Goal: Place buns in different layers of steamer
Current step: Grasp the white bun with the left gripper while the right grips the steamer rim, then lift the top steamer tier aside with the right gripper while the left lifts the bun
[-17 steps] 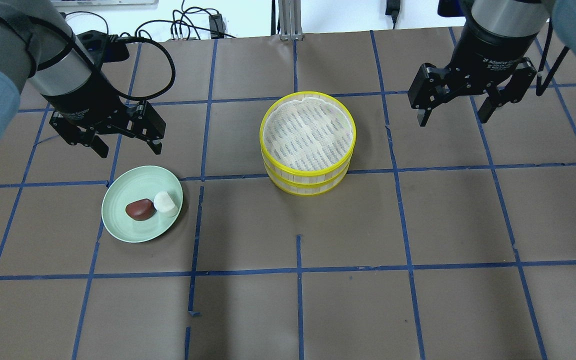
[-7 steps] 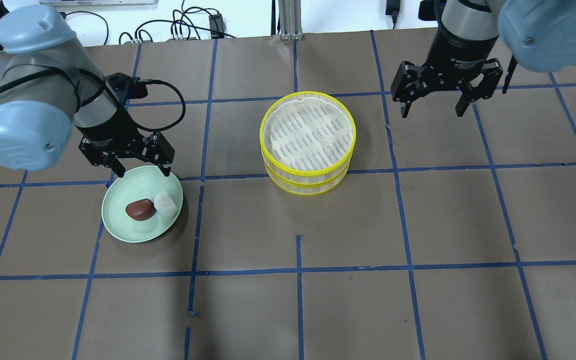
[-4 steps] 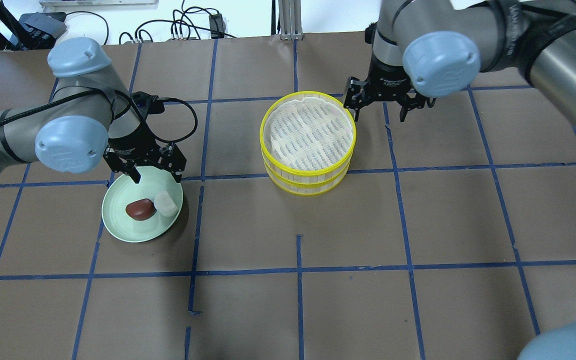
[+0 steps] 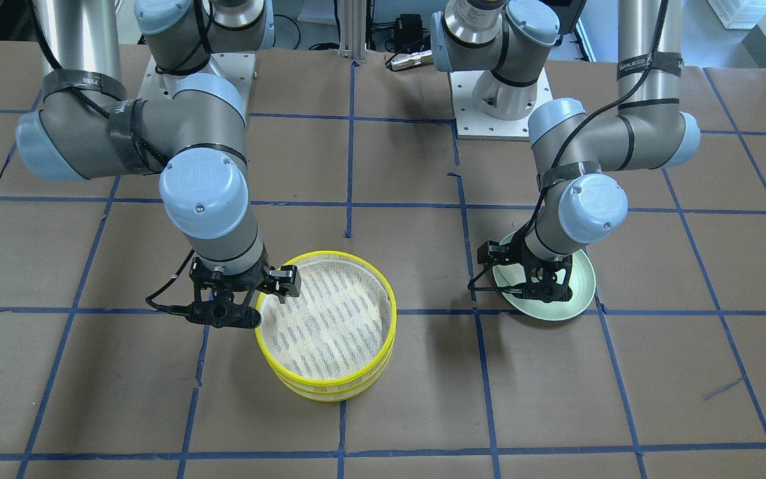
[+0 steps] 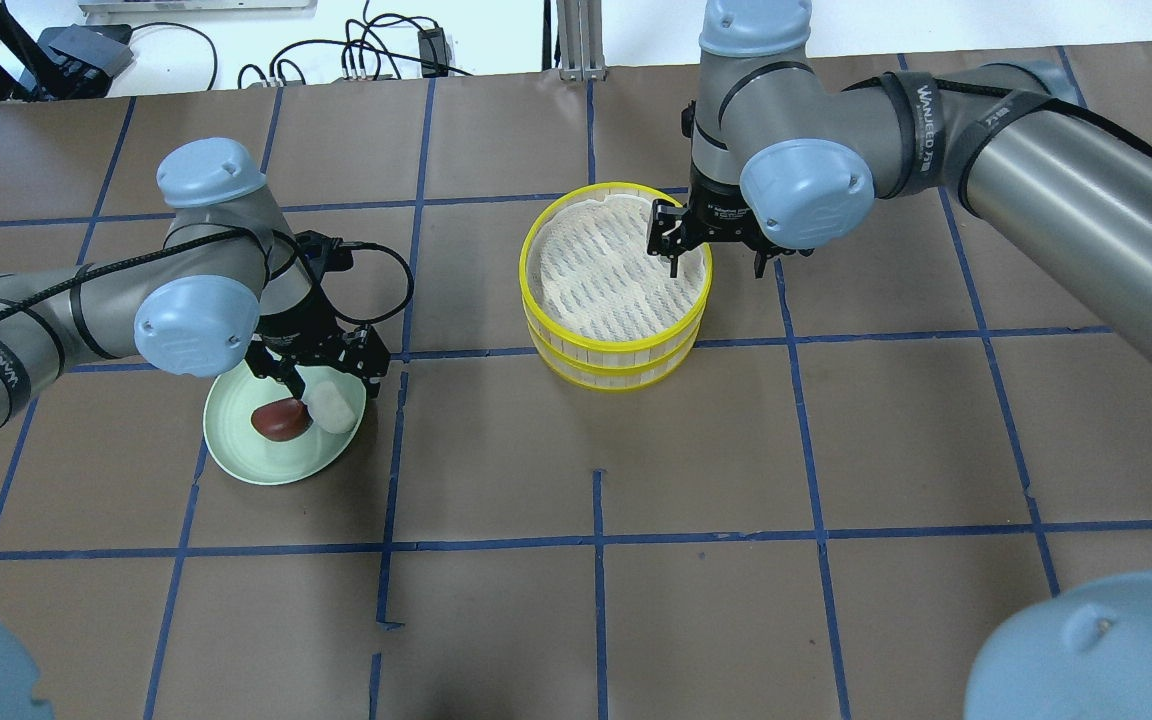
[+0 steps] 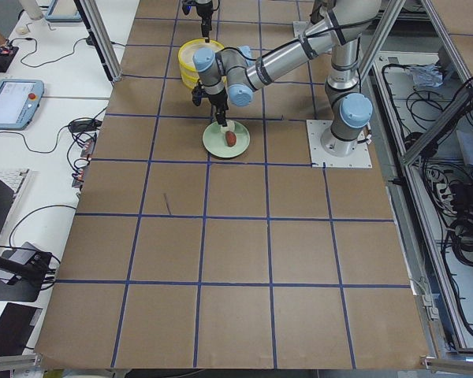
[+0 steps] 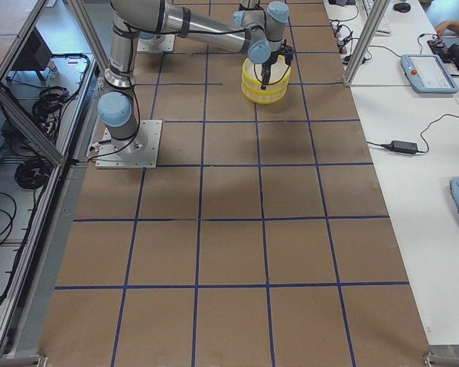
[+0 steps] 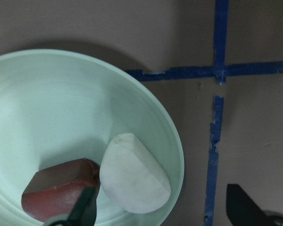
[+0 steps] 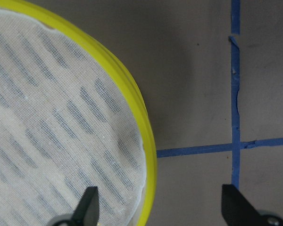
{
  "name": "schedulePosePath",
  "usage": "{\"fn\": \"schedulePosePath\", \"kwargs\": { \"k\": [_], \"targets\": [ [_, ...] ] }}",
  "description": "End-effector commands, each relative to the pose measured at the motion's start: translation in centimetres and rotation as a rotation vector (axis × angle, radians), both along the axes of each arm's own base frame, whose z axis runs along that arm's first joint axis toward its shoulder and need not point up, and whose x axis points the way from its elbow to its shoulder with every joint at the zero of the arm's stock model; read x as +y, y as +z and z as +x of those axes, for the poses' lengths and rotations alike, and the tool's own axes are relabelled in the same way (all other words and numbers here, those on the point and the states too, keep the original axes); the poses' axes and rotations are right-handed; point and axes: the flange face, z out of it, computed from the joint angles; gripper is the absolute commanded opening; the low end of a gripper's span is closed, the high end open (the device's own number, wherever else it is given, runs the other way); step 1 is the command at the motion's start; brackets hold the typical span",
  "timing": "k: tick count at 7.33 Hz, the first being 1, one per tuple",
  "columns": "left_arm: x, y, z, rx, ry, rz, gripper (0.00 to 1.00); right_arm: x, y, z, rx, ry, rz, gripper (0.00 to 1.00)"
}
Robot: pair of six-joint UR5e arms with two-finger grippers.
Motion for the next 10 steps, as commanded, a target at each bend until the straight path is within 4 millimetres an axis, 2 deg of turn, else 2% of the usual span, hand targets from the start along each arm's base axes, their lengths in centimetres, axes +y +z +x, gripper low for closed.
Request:
{"fn": "schedulePosePath", "kwargs": {
  "k": [1,2,3,4,5,6,7,8,9,10],
  "targets": [
    [0.1,-0.4,0.0,-0.002,-0.003,-0.009,0.56,0.4,-2.0,0.0,-0.008,-0.034,0.008,0.18],
    [0.2,-0.4,0.1,-0.004,-0.004,-0.007,0.37,0.0,-2.2,0.4,-0.047,-0.037,-0.04,0.08],
    [0.2,-0.5,0.4,-0.037,-0.01,-0.002,0.21,0.0,-2.2,0.3,-0.043,-0.036,-0.043,0.06],
    [0.6,-0.9,0.5,-0.047,-0.01,0.01,0.2,-0.1,-2.1,0.3,-0.04,-0.03,-0.045,0.03],
    [0.8,-1.1,0.5,-0.048,-0.009,0.016,0.11,-0.3,-1.7,0.3,-0.039,-0.024,-0.054,0.03],
    [0.8,-1.1,0.5,-0.049,-0.007,0.015,0.03,-0.8,-0.6,0.1,-0.04,-0.02,-0.077,0.02],
    [0.2,-0.5,0.6,-0.051,-0.007,-0.002,0.03,-1.3,1.4,-1.2,-0.008,-0.004,-0.088,0.02],
    [0.2,0.7,0.6,-0.054,-0.006,-0.028,0.03,-1.3,4.6,-3.8,0.003,0.016,-0.108,0.02],
    [-0.2,3.7,0.3,-0.065,0.005,-0.079,0.03,-2.8,5.4,-9.3,0.019,-0.002,-0.115,0.02],
    [-0.1,6.6,0.0,-0.067,0.037,-0.069,0.04,-3.4,5.0,-15.0,0.022,-0.017,-0.069,0.02]
  ]
}}
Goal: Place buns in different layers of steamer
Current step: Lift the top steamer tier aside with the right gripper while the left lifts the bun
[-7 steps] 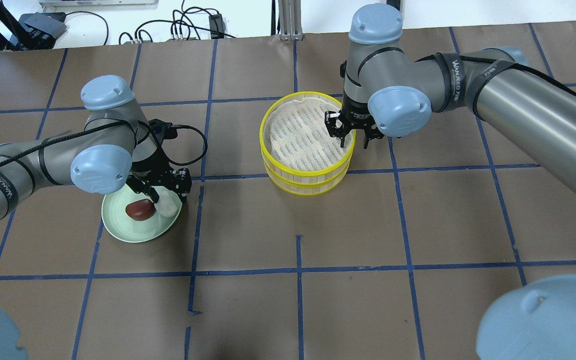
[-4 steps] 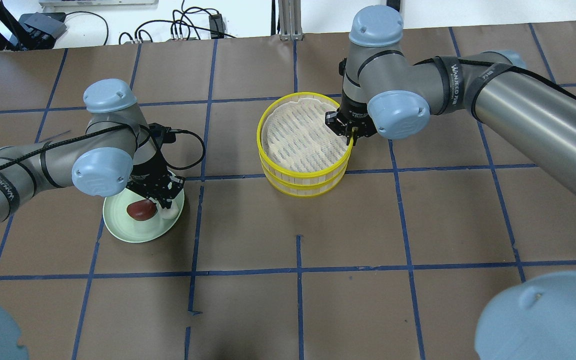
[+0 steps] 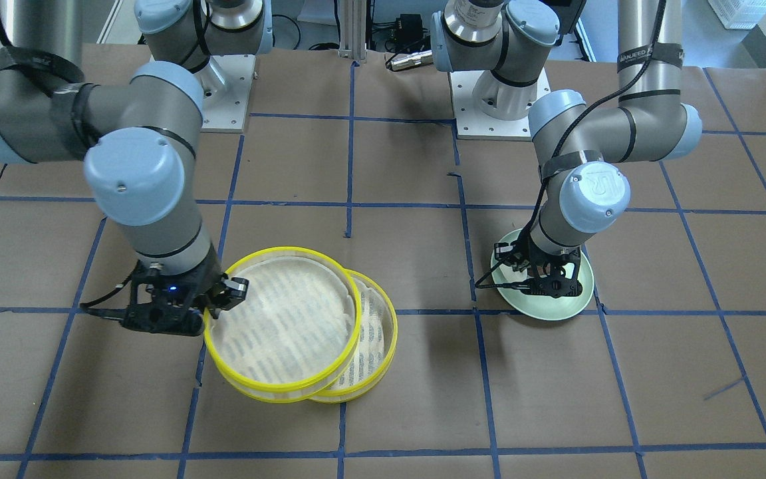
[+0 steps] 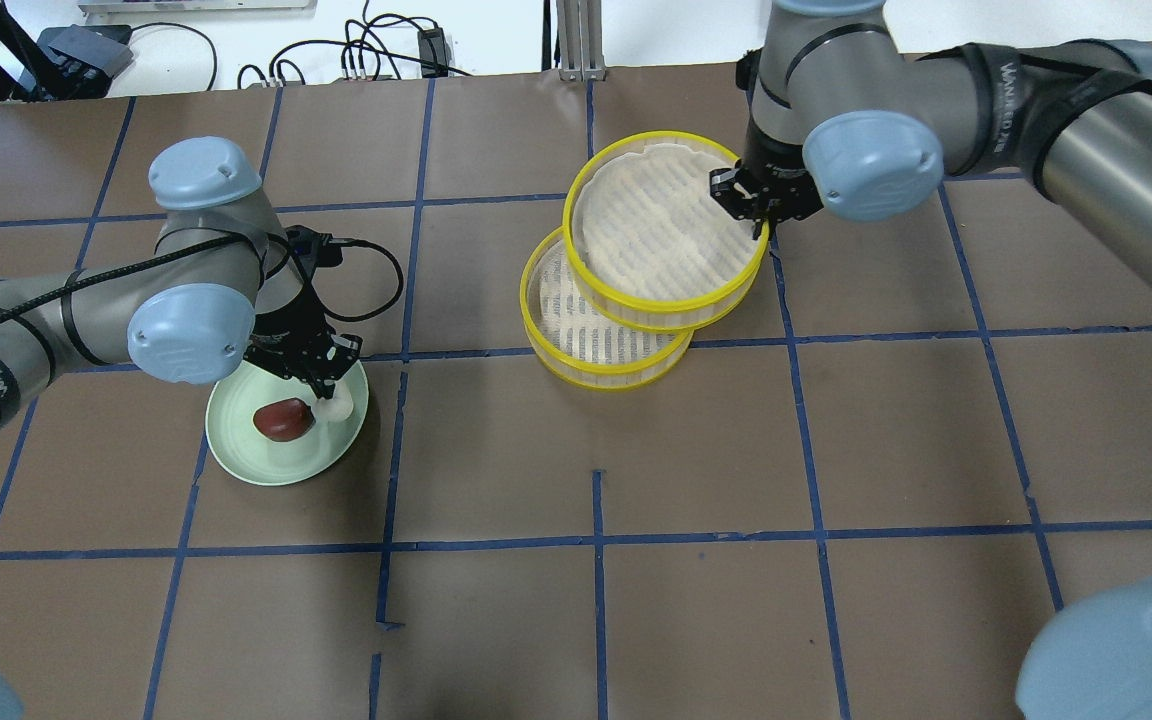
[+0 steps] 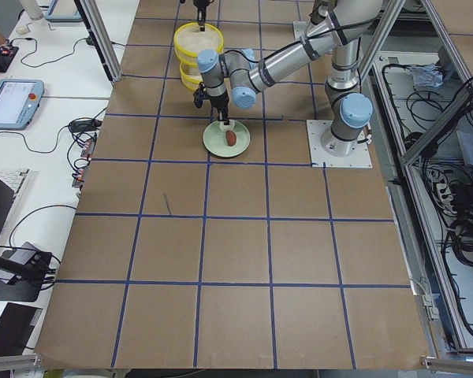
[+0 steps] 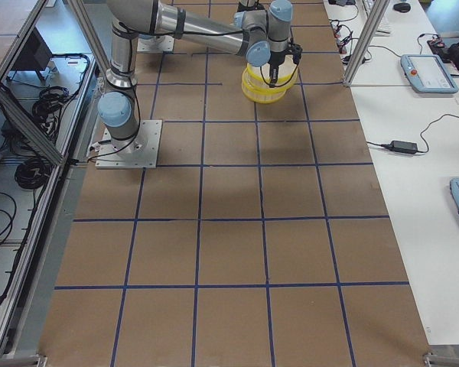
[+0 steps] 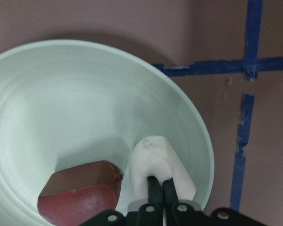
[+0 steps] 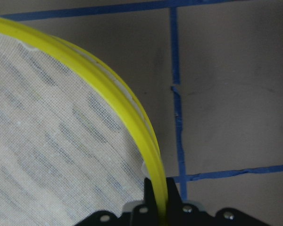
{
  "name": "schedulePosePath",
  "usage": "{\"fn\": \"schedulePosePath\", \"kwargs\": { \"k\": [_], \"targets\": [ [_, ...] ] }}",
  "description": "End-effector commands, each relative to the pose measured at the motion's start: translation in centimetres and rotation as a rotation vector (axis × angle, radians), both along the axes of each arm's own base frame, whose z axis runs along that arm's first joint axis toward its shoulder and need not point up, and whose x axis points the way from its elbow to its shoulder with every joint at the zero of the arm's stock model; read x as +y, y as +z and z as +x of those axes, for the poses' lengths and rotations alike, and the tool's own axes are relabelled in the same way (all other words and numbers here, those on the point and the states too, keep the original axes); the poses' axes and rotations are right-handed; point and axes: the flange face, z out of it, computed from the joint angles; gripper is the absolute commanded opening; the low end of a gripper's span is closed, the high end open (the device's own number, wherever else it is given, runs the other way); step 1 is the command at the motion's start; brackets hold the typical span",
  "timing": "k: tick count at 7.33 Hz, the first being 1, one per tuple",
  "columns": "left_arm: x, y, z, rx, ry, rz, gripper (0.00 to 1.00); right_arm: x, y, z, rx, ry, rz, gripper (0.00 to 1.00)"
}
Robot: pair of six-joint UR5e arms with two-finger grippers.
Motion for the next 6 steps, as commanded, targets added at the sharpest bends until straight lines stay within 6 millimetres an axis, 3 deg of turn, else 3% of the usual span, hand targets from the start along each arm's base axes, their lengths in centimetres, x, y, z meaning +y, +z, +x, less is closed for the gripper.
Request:
{"fn": "schedulePosePath", "kwargs": {
  "k": [1,2,3,4,6],
  "targets": [
    [-0.8,6.8,-1.3,-0.002,0.046,-0.026,0.04,-1.2,-0.1,-11.4,0.005,0.076,0.058,0.03],
    [-1.6,10.2,-3.2,-0.003,0.026,-0.042,0.05,-2.0,-1.4,-14.3,-0.004,0.08,0.061,0.03],
    [-2.2,13.7,-6.1,-0.009,-0.002,-0.089,0.07,-2.6,-3.0,-15.4,-0.002,0.077,0.07,0.03],
    [-2.0,14.5,-9.3,0.003,-0.003,-0.116,0.07,-2.4,-3.6,-16.8,-0.006,0.054,0.096,0.04],
    [-0.8,13.3,-15.7,0.036,0.029,-0.154,0.06,-1.7,-5.0,-17.2,-0.014,0.046,0.132,0.04]
  ]
}}
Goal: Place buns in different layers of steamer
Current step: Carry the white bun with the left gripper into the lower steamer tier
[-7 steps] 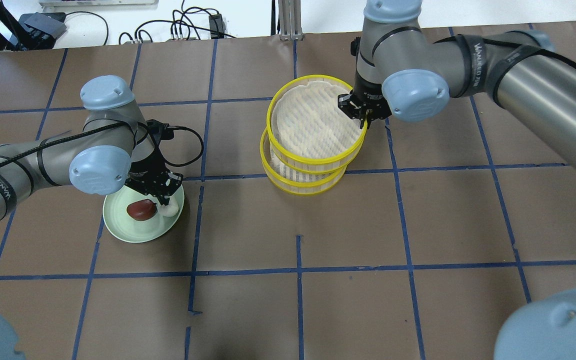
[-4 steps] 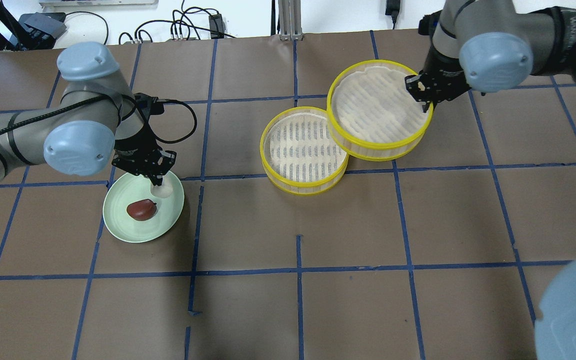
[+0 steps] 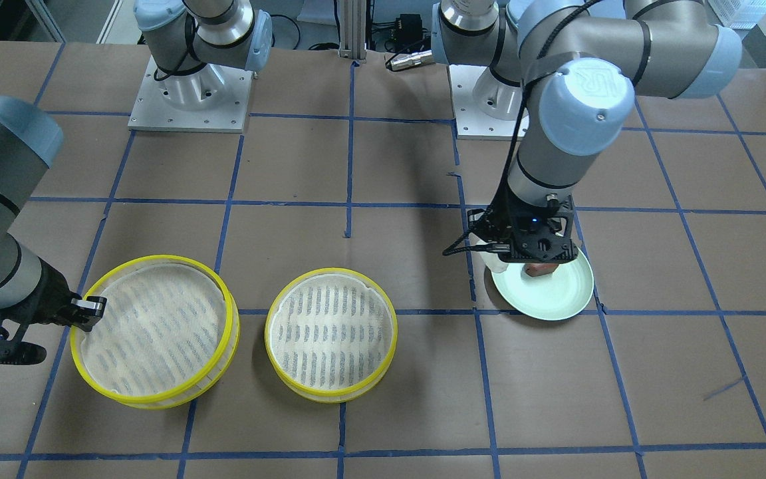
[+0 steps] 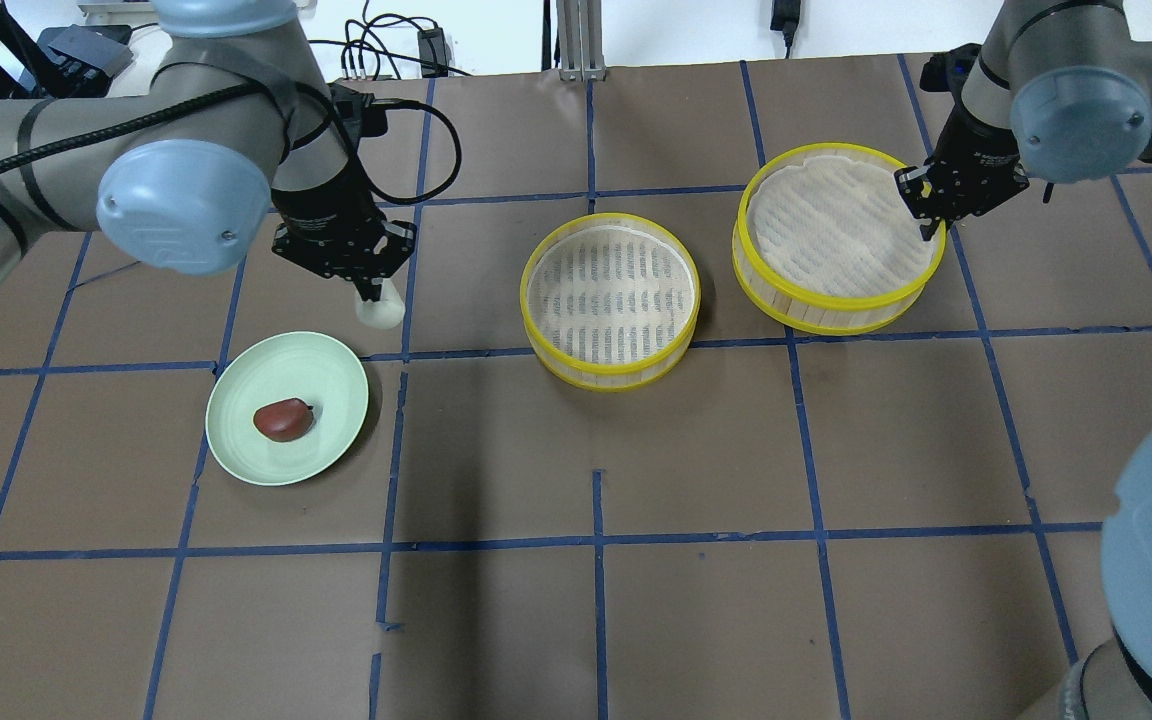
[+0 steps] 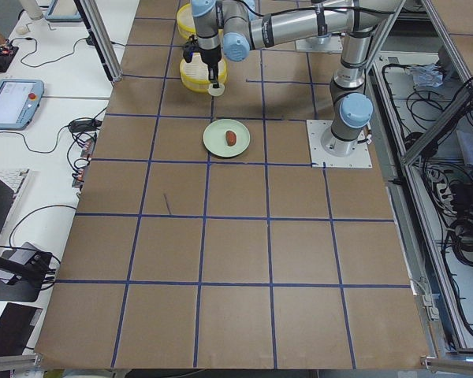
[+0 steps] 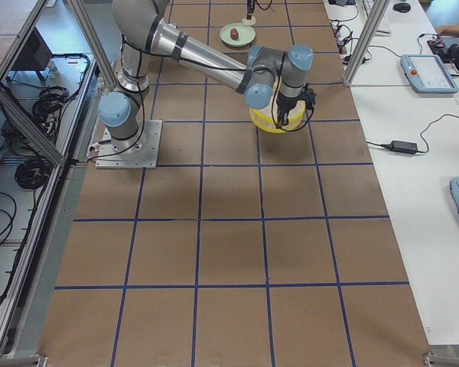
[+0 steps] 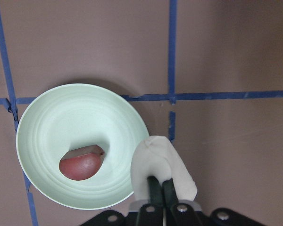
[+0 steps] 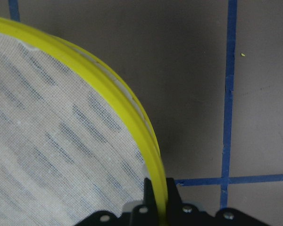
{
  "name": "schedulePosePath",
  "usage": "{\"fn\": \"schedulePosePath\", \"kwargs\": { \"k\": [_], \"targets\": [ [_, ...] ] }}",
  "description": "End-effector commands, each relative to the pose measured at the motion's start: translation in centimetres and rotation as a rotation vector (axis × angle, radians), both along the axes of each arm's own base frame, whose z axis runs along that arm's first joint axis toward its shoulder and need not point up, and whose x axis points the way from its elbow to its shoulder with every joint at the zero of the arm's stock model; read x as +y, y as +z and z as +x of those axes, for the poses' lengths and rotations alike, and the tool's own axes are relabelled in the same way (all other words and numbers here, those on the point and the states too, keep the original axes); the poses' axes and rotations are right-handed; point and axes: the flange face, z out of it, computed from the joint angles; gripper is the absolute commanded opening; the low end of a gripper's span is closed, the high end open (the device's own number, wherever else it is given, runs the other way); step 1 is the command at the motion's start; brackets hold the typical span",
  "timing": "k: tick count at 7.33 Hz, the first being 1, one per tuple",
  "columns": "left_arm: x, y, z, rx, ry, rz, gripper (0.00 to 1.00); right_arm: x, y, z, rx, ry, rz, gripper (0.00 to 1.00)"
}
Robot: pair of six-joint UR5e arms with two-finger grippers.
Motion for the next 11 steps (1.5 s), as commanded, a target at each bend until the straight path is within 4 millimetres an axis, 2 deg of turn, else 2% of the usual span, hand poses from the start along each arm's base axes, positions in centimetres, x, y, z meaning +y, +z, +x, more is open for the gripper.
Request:
{"fn": "schedulePosePath", "kwargs": {
  "k": [1,2,3,4,5,6,8,9,10,11],
  "targets": [
    [0.3,-1.9,-6.3,0.115,0.011,-0.034,0.06,0.3,-0.9,-0.4,-0.007,-0.007,0.02,0.04],
    [-0.3,-2.9,-9.0,0.227,0.093,-0.056,0.06,0.3,-1.1,-0.3,-0.013,-0.007,0.014,0.04],
    [-0.6,-4.5,-11.2,0.26,0.124,-0.063,0.1,0.4,-1.1,-0.3,-0.013,-0.013,0.015,0.04],
    [-0.4,-6.7,-13.2,0.253,0.115,-0.05,0.19,0.5,-1.2,-0.3,-0.015,-0.017,0.022,0.04],
    [-0.9,-8.2,-14.1,0.26,0.131,-0.055,0.76,0.5,-1.0,-0.3,-0.008,-0.019,0.024,0.04],
    [-1.1,-8.7,-14.4,0.267,0.152,-0.069,0.99,0.5,-1.0,-0.3,-0.008,-0.018,0.024,0.04],
    [-1.1,-8.0,-14.3,0.261,0.115,-0.09,1.0,0.6,-0.5,-0.1,-0.016,-0.033,0.02,0.05],
    [-1.4,-7.2,-12.3,0.194,-0.046,-0.134,1.0,0.7,-0.3,0.8,-0.011,-0.071,0.019,0.05],
    [-2.7,-7.0,-8.1,0.066,-0.079,-0.143,1.0,0.7,0.0,2.5,-0.007,-0.075,0.011,0.05],
    [-2.0,-7.1,-4.0,0.033,-0.079,-0.089,1.0,1.0,1.0,6.8,0.006,-0.08,-0.009,0.06]
  ]
}}
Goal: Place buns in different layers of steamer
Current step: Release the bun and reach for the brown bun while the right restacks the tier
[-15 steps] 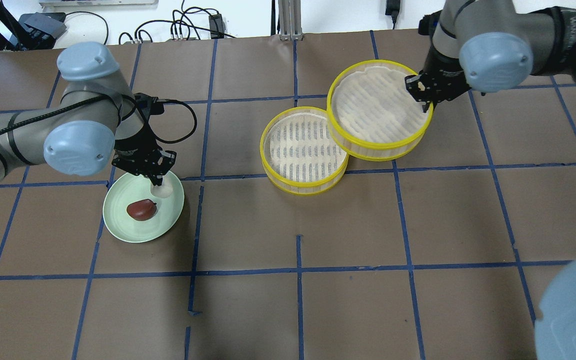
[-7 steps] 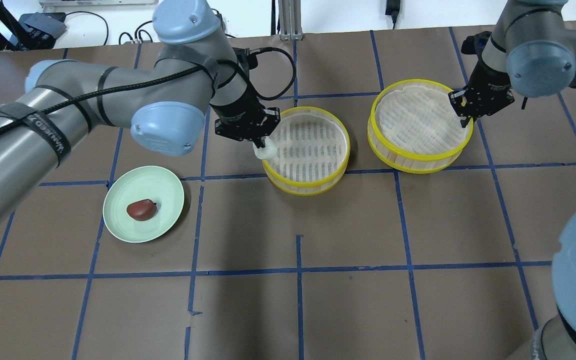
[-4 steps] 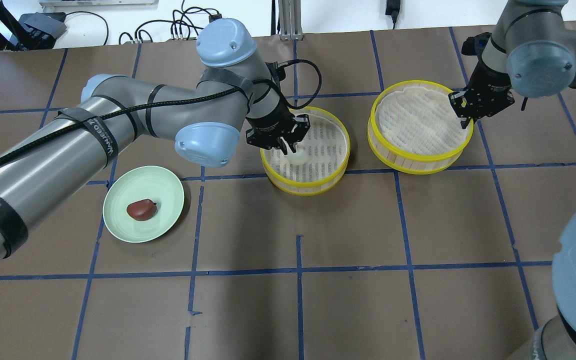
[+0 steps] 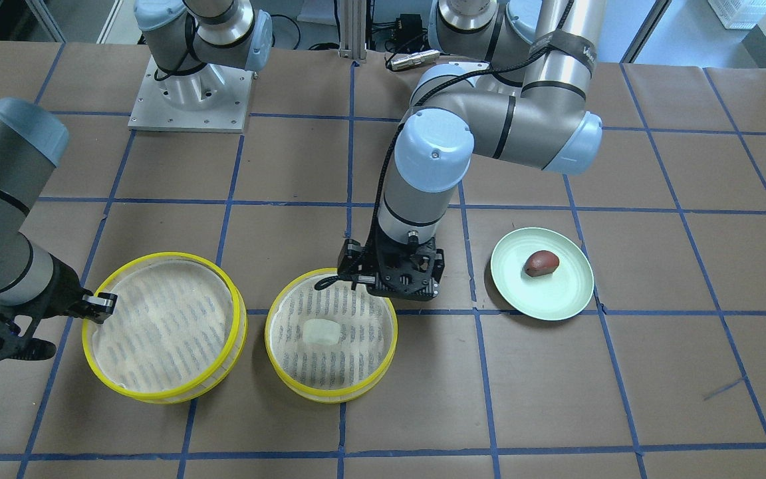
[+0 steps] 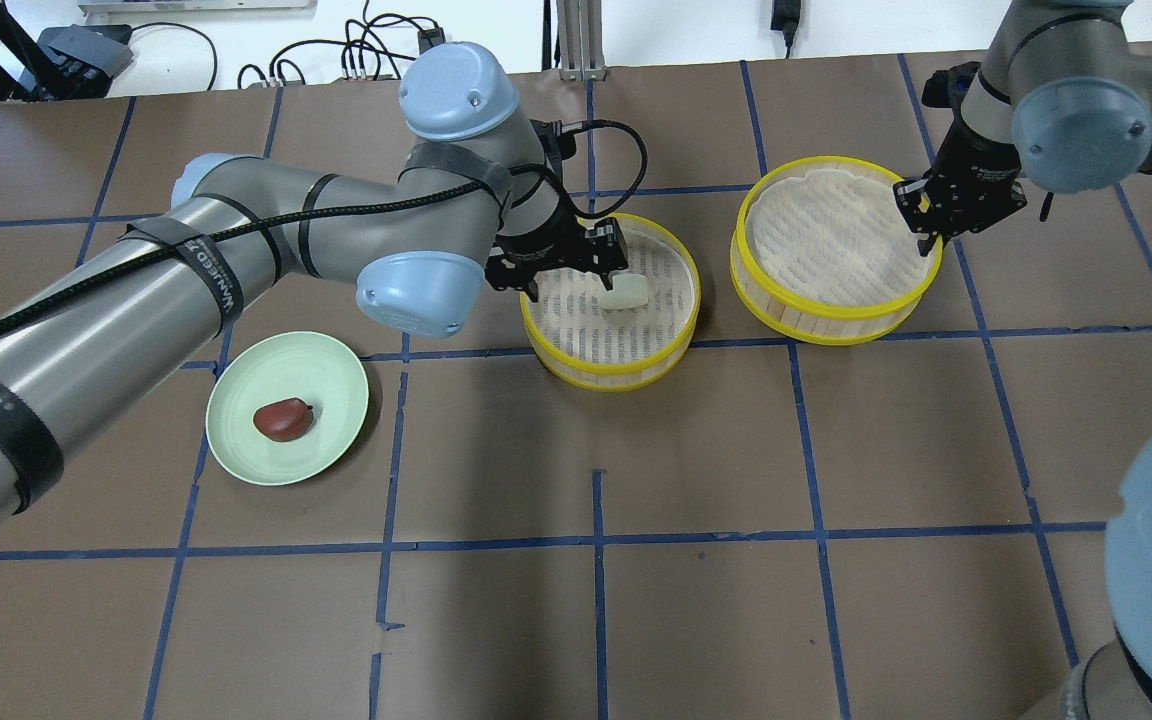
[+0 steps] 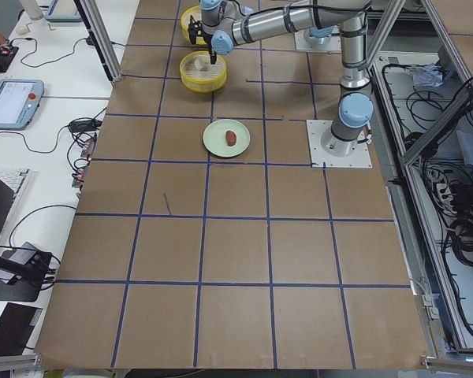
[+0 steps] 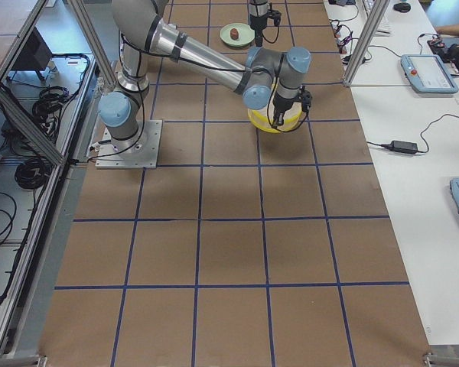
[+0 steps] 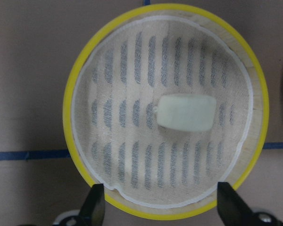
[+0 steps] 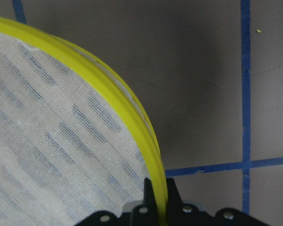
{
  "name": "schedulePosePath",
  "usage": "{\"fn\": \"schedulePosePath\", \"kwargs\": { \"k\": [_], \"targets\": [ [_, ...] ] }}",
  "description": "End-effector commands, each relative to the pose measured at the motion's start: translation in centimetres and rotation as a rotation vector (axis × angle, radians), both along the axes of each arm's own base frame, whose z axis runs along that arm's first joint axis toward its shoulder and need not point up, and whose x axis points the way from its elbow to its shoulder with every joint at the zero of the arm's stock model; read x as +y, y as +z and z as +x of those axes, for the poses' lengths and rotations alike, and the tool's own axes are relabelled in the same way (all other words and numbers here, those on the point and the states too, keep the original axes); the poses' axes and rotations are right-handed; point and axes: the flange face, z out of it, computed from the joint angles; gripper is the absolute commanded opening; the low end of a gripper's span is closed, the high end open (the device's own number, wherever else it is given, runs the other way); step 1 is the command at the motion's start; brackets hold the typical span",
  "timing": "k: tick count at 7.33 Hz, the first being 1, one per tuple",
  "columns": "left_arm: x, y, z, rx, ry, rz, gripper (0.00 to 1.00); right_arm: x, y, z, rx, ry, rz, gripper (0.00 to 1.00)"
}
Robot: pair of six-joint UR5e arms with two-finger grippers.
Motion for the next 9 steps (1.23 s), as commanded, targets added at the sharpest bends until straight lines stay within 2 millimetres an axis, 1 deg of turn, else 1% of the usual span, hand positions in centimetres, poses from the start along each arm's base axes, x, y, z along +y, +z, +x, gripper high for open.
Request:
{"fn": "schedulePosePath", "kwargs": {
  "k": [1,2,3,4,5,6,7,8,9],
  "targets": [
    [2.2,-1.7,9.5,-0.085,-0.083,0.091,1.0,1.0,2.0,8.3,0.022,-0.049,-0.04,0.06],
    [4.6,-2.5,15.1,-0.083,-0.066,0.127,1.0,1.8,2.1,12.2,0.027,-0.119,-0.044,0.06],
    [6.8,-3.5,18.2,-0.079,-0.05,0.158,1.0,3.4,1.6,17.6,0.03,-0.165,-0.04,0.06],
    [7.9,-4.9,20.9,-0.138,-0.13,0.201,1.0,4.1,1.5,21.5,0.03,-0.209,-0.058,0.06],
    [8.5,-5.7,22.4,-0.158,-0.155,0.227,1.0,4.5,0.7,22.9,0.035,-0.235,-0.049,0.06],
    [8.9,-6.6,24.1,-0.145,-0.122,0.251,0.98,5.6,0.2,25.3,0.043,-0.24,-0.045,0.06],
    [8.8,-7.2,25.5,-0.139,-0.094,0.262,0.97,5.2,-0.8,25.7,0.048,-0.225,-0.042,0.06],
    [8.2,-7.7,25.8,-0.138,-0.089,0.263,0.97,4.8,-0.9,25.5,0.046,-0.196,-0.049,0.07],
    [7.3,-8.8,26.0,-0.144,-0.087,0.236,0.96,4.8,-0.9,25.2,0.046,-0.171,-0.047,0.07]
  ]
}}
